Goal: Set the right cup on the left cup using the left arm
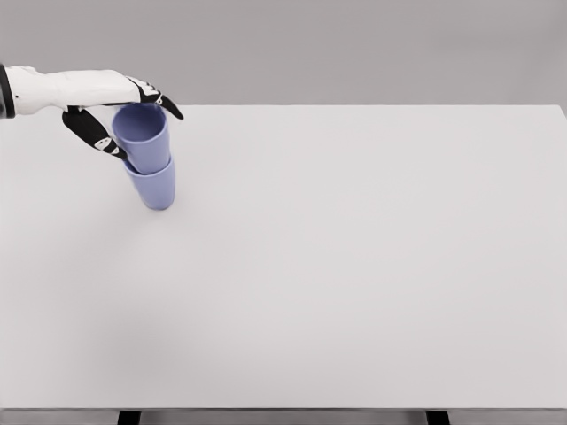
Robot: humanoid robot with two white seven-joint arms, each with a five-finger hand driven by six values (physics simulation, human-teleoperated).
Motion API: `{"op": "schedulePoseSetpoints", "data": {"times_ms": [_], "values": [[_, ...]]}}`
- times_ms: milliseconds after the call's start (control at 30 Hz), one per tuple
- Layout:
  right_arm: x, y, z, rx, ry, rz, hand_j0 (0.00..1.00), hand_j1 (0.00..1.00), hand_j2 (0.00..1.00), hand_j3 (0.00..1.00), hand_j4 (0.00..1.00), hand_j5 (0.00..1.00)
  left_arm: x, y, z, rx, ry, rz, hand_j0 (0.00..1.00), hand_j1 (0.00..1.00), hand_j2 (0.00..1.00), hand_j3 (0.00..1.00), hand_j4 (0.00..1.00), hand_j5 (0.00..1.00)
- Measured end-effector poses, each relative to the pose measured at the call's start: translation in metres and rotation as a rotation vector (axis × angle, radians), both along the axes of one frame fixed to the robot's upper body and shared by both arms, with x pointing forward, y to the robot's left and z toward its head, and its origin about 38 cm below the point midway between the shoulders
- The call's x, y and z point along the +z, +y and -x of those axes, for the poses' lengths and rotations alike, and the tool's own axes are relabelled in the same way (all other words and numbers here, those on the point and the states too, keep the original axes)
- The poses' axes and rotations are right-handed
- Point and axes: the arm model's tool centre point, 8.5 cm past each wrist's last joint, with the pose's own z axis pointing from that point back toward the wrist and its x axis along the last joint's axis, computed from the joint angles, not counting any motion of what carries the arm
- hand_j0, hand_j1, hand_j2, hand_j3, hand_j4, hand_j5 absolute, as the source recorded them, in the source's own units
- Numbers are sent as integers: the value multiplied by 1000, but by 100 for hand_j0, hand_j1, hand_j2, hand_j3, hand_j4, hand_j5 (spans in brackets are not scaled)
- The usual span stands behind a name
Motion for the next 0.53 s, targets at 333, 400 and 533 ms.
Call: {"op": "schedulePoseSetpoints", "data": {"times_ms": [333, 400, 533], "values": [[0, 0, 0, 0, 0, 0, 100, 100, 100, 100, 100, 100, 42, 12, 51, -76, -57, 23, 100, 100, 100, 100, 100, 100], [0, 0, 0, 0, 0, 0, 100, 100, 100, 100, 100, 100, 28, 9, 84, -131, 3, 39, 100, 100, 100, 100, 100, 100], [0, 0, 0, 0, 0, 0, 100, 100, 100, 100, 100, 100, 4, -7, 120, -213, 87, 80, 100, 100, 100, 100, 100, 100]]}}
